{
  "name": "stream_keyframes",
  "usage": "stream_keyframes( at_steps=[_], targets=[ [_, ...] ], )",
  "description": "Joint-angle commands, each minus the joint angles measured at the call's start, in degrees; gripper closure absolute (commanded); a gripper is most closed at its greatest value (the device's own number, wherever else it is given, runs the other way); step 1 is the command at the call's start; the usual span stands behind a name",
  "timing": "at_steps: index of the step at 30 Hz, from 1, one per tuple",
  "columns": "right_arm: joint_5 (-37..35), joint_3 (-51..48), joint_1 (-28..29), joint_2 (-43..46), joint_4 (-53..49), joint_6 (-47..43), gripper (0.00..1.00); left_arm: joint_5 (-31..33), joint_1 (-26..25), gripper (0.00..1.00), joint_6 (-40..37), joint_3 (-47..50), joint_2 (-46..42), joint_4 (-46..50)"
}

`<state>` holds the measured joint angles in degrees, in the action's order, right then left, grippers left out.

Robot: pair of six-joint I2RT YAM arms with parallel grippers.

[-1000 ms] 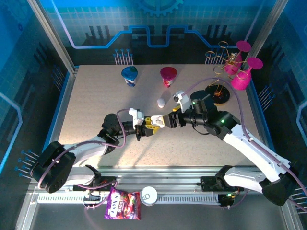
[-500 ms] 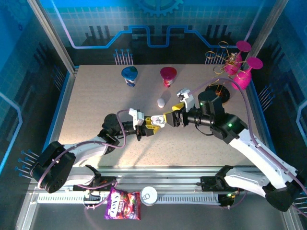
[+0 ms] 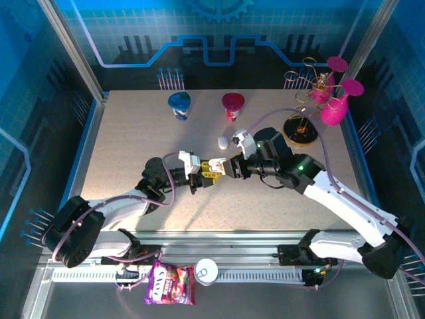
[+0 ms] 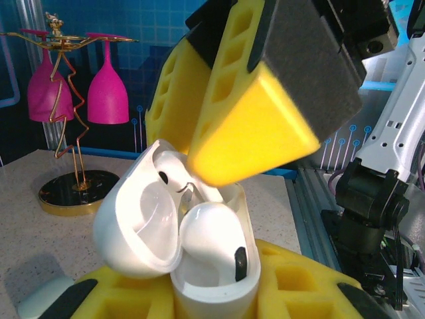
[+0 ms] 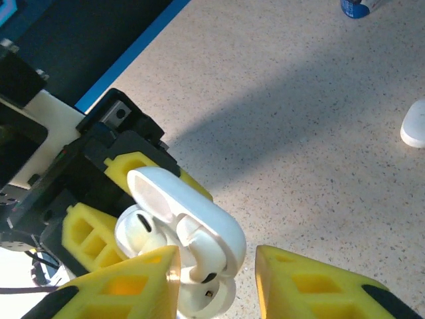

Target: Insert wireless bluetooth earbuds into charging case

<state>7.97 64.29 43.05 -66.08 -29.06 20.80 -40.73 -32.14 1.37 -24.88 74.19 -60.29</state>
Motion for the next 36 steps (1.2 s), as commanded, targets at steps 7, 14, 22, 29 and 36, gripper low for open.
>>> stream_keyframes(
  at_steps=[7,14,22,29,36],
  targets=[
    [-0.04,3.11,0.68,-2.62,0.27,1.73,0.71,0.02,0.11,1.0,-1.01,-0.12,0.6,-0.69],
    [-3.07,2.97,-0.13,-0.18,-3.45,0.73,0.78,4.08,0.14,1.0,-1.66,0.03,-0.1,1.51],
    [-2.21,1.37,-1.8,1.62,-2.97,1.43,0.71,5.44,0.06,1.0,-1.81,-0.94,-0.08,3.17],
    [-0.54,0.66,-2.53,1.41,-2.01,1.86,0.79,5.13,0.12,1.0,-1.46,-1.18,-0.27,3.06],
    [4.27,-0.26,-2.44,0.08,1.7,3.53,0.68,7.42,0.06,1.0,-2.1,-0.87,0.07,3.61]
  ],
)
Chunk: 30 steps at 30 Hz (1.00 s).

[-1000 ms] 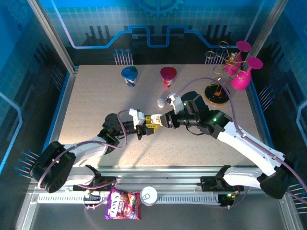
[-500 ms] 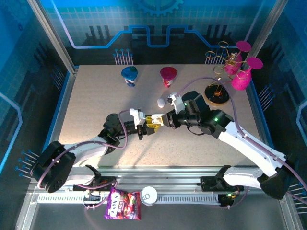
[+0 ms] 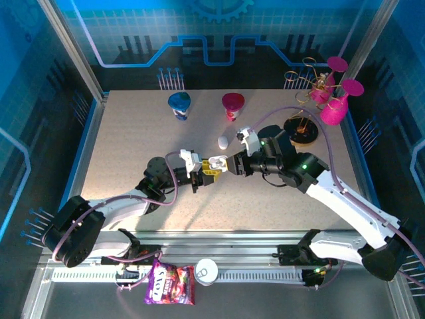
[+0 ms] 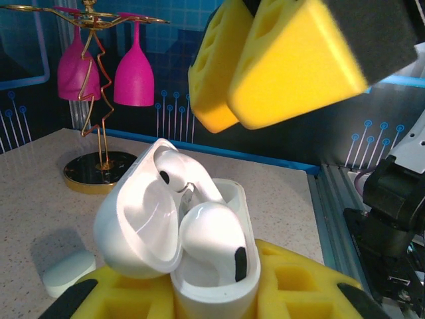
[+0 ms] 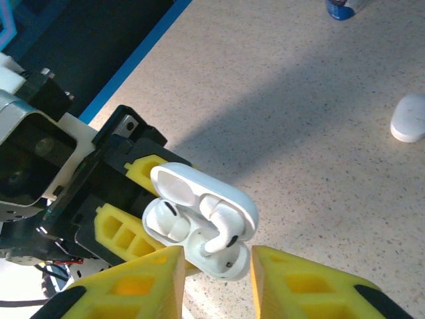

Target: Insert wireless bluetooth earbuds into charging case

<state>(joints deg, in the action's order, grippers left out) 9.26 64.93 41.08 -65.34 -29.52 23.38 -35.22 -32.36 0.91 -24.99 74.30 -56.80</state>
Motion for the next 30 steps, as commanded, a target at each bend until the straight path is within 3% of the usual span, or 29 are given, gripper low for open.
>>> stream_keyframes(
  at_steps=[1,12,21,26,30],
  targets=[
    [2.96,-1.19,-0.45,-1.1,2.5,1.16,0.67,2.43,0.28,1.0,-2.3,-0.8,0.03,0.68],
    [0.69,-1.64,-1.24,-8.72,5.17,3.28,0.65,3.13,0.22,1.0,-5.52,-1.0,-1.38,6.78],
    [0.49,-2.13,-2.51,-12.55,4.42,3.96,0.82,7.05,0.12,1.0,-9.11,-0.99,-4.42,15.3],
    [1.07,-2.25,-2.91,-13.95,4.97,4.6,0.86,6.92,0.02,1.0,-9.12,-1.27,-4.21,15.31],
    [-2.8,-1.82,-3.11,-14.5,2.38,4.53,0.86,7.77,0.02,1.0,-9.08,-1.2,-4.08,15.3]
  ],
)
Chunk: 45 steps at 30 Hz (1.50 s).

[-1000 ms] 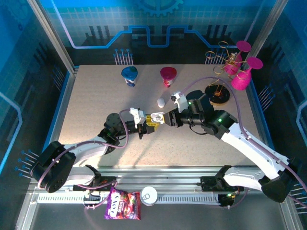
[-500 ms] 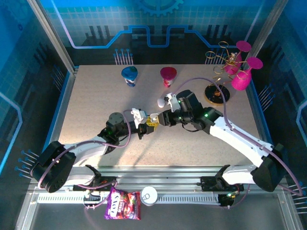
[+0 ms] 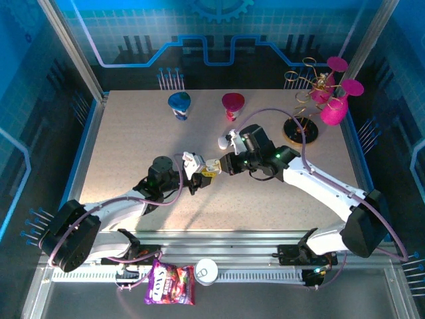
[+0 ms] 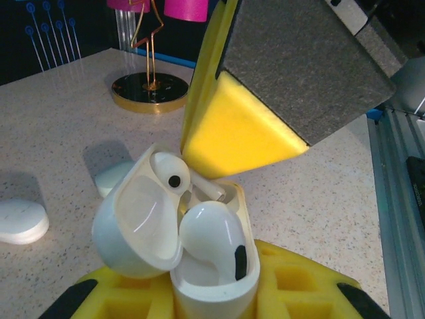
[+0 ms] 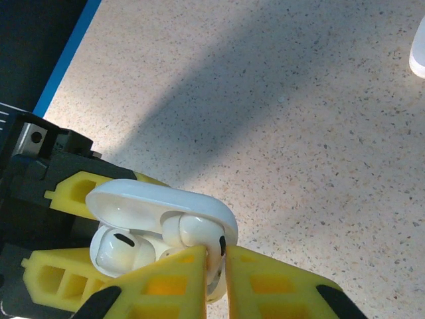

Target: Insert wireless bluetooth earbuds into charging case

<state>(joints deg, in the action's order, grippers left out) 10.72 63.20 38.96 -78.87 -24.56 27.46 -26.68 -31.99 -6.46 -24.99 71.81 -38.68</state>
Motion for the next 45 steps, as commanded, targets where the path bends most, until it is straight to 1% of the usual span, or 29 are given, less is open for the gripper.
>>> stream_keyframes(
  at_steps=[1,4,8,10,14,19,22,25,29,33,41,45],
  targets=[
    [-4.89,-0.13,-1.08,-0.83,-2.97,0.17,0.86,-0.46,-0.35,1.0,-1.8,-1.24,-1.51,-2.68],
    [-4.95,-0.83,-1.25,0.08,-2.62,0.05,0.84,0.43,-0.28,1.0,-2.68,-1.63,-1.33,-0.56],
    [-6.31,-0.99,-1.21,0.2,-3.11,-0.55,0.81,1.35,-0.31,1.0,-3.12,-1.72,-0.97,0.0],
    [-5.43,-1.53,-1.25,0.46,-1.86,-0.71,0.74,1.45,-0.32,1.0,-3.08,-2.03,-0.63,0.53],
    [-2.99,-3.41,-1.25,2.46,2.87,-0.34,0.64,2.27,-0.31,1.0,-3.91,-2.67,0.14,2.37],
    [0.66,-4.81,-1.26,3.66,7.39,-0.18,0.48,2.03,-0.29,1.0,-4.11,-2.43,1.22,1.42],
    [1.21,-4.62,-1.25,2.38,8.37,0.13,0.41,1.76,-0.32,1.0,-4.16,-2.53,1.67,0.71],
    [1.45,-4.72,-1.26,0.93,10.23,0.66,0.37,1.46,-0.29,1.0,-4.04,-2.73,1.9,0.65],
    [-1.42,-4.83,-1.66,-0.62,10.02,0.94,0.36,1.45,-0.28,1.0,-3.39,-2.25,1.68,-0.56],
    [-3.59,-5.36,-2.65,-1.04,7.13,1.01,0.38,1.45,-0.34,1.0,-3.36,-2.18,1.25,-0.36],
    [-5.22,-8.52,-4.08,3.78,3.75,0.99,0.43,2.24,-0.32,1.0,-3.6,-2.23,2.08,-0.25],
    [-4.95,-9.45,-4.42,5.12,3.7,0.97,0.46,2.18,-0.29,1.0,-3.54,-2.37,2.54,-0.42]
  ],
)
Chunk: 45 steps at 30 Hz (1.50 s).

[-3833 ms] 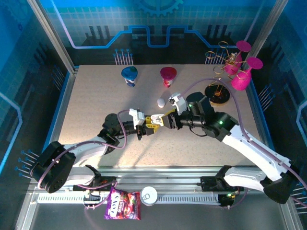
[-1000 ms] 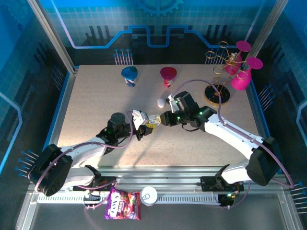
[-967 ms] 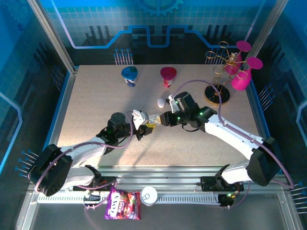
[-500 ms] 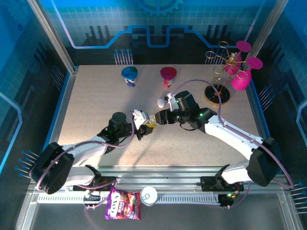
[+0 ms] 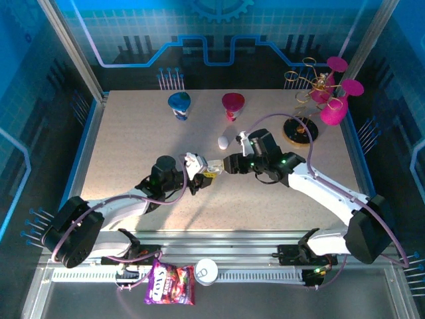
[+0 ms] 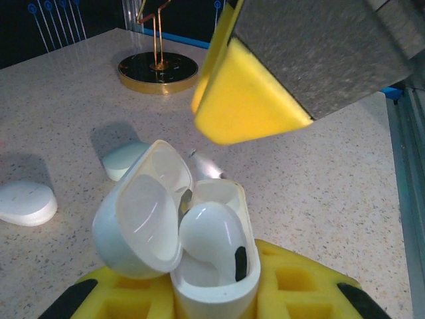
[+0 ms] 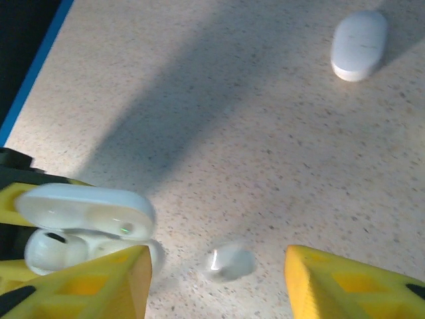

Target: Insert wireless bluetooth earbuds into charging case

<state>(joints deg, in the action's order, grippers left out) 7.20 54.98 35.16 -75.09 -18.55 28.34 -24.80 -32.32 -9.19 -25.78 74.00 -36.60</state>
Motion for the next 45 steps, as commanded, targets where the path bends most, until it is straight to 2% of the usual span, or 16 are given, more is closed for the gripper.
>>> stream_keyframes(
  at_steps=[1,9,14,18,21,28,45],
  targets=[
    [-0.88,-1.41,-0.62,1.37,-1.84,0.14,0.46,0.2,-0.02,1.0,-0.74,-1.55,0.36,-2.5],
    [2.32,-2.43,-0.84,1.68,1.48,0.59,0.44,0.72,-0.01,1.0,-0.83,-1.06,0.55,-2.46],
    [10.04,-3.92,0.23,3.92,7.65,-0.93,0.41,0.02,-0.03,1.0,-0.52,-0.85,1.46,-3.7],
    [11.92,-3.0,1.94,4.48,9.5,-0.56,0.47,-0.57,0.03,1.0,-0.15,-1.23,2.16,-4.33],
    [11.95,-1.35,3.2,2.82,9.49,-0.36,0.57,-1.53,-0.02,1.0,0.14,-1.39,2.16,-4.5],
    [10.62,2.24,5.95,-2.27,8.9,-0.51,0.6,-2.18,0.02,1.0,0.67,-1.25,1.51,-4.56],
    [2.0,9.96,10.37,-9.0,-7.45,-3.68,0.74,0.38,0.04,1.0,1.11,-0.94,-0.17,-4.62]
  ],
)
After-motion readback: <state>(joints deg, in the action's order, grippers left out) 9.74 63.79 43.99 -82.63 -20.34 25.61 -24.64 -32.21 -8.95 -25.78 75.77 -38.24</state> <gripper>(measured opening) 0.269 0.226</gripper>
